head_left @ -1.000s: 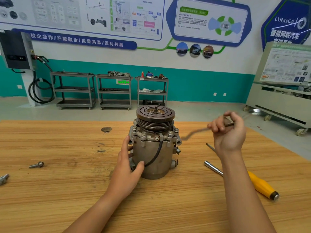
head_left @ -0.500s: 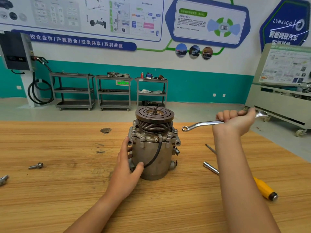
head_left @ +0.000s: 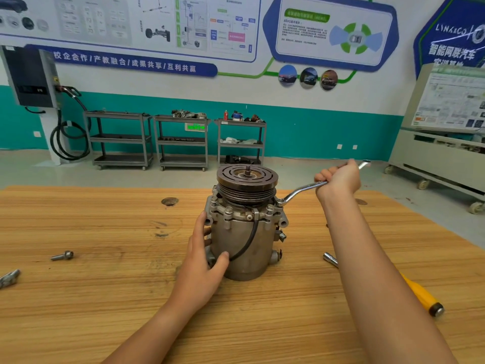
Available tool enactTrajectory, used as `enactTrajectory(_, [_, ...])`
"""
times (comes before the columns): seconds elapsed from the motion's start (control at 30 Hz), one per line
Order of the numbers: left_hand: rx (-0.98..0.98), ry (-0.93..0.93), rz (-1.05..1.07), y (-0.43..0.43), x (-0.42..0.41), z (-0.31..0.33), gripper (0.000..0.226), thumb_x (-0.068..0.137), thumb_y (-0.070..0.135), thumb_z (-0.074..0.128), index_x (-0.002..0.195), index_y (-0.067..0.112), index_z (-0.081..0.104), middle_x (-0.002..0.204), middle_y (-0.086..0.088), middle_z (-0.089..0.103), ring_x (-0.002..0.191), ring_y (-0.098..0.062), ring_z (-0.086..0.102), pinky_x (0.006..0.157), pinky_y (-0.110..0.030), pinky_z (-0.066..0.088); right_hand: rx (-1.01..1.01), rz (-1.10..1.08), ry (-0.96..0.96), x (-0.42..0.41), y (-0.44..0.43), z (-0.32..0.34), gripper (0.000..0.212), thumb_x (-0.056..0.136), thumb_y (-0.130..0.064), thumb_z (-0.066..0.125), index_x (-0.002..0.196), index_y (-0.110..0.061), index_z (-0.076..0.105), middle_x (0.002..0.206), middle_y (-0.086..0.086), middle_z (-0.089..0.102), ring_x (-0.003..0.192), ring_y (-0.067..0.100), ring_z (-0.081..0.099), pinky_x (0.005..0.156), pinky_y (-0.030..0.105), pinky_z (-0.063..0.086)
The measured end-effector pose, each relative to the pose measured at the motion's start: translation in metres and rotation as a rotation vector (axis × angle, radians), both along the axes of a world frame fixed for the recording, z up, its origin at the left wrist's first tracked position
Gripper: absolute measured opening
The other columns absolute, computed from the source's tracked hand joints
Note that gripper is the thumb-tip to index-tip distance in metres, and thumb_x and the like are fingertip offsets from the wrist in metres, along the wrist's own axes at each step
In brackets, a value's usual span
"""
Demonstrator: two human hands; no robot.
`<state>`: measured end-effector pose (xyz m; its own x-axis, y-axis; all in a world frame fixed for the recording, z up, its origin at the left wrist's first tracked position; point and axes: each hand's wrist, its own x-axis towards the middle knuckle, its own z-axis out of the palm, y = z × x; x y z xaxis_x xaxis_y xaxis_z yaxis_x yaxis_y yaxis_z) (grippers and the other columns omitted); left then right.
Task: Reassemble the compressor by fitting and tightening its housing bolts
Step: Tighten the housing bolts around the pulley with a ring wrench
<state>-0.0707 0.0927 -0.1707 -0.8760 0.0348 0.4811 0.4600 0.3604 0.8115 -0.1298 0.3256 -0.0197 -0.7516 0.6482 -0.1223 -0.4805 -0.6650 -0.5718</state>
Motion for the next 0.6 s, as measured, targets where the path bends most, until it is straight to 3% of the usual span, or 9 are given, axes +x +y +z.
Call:
enactTrajectory(0.1, [-0.002, 0.0, -0.003, 0.0, 0.001, 0.001, 0.093, 0.088, 0.022, 0.061, 0.118, 0.076, -0.008, 0.143, 0.01, 0.032, 0.106, 0.026, 0.036, 0.088, -0.024, 0.044, 0.044, 0.0, -0.083, -0.007, 0.0, -0.002, 0.033, 0.097, -0.017, 0.038, 0.066, -0.014, 0.032, 0.05, -0.002, 0.023, 0.029, 0.01, 0.018, 0.036, 0.014, 0.019])
enactTrajectory(0.27, [-0.012, 0.007, 0.008, 0.001, 0.001, 0.001, 0.092, 0.088, 0.022, 0.061, 0.119, 0.073, -0.009, 0.146, 0.008, 0.03, 0.117, 0.005, 0.038, 0.091, -0.023, 0.04, 0.04, -0.176, -0.099, 0.018, 0.001, -0.022, 0.028, 0.097, -0.014, 0.037, 0.069, -0.013, 0.034, 0.055, 0.0, 0.031, 0.035, 0.011, 0.03, 0.039, 0.018, 0.031])
enactTrajectory(0.43, [-0.02, 0.006, 0.012, 0.001, 0.001, 0.001, 0.092, 0.089, 0.022, 0.061, 0.118, 0.073, -0.01, 0.147, 0.007, 0.03, 0.119, 0.003, 0.036, 0.088, -0.022, 0.038, 0.17, -0.408, 0.044, 0.063, -0.019, -0.039, 0.025, 0.101, -0.023, 0.037, 0.077, -0.016, 0.039, 0.058, -0.002, 0.042, 0.04, 0.006, 0.047, 0.05, 0.022, 0.047])
enactTrajectory(0.6, [-0.021, 0.004, 0.004, 0.001, 0.0, 0.001, 0.091, 0.089, 0.023, 0.061, 0.119, 0.072, -0.011, 0.148, 0.007, 0.029, 0.118, 0.003, 0.036, 0.083, -0.016, 0.037, 0.38, -0.477, 0.188, 0.109, -0.054, -0.061, 0.026, 0.1, -0.018, 0.035, 0.075, -0.018, 0.043, 0.053, -0.009, 0.051, 0.058, 0.009, 0.059, 0.066, 0.025, 0.055])
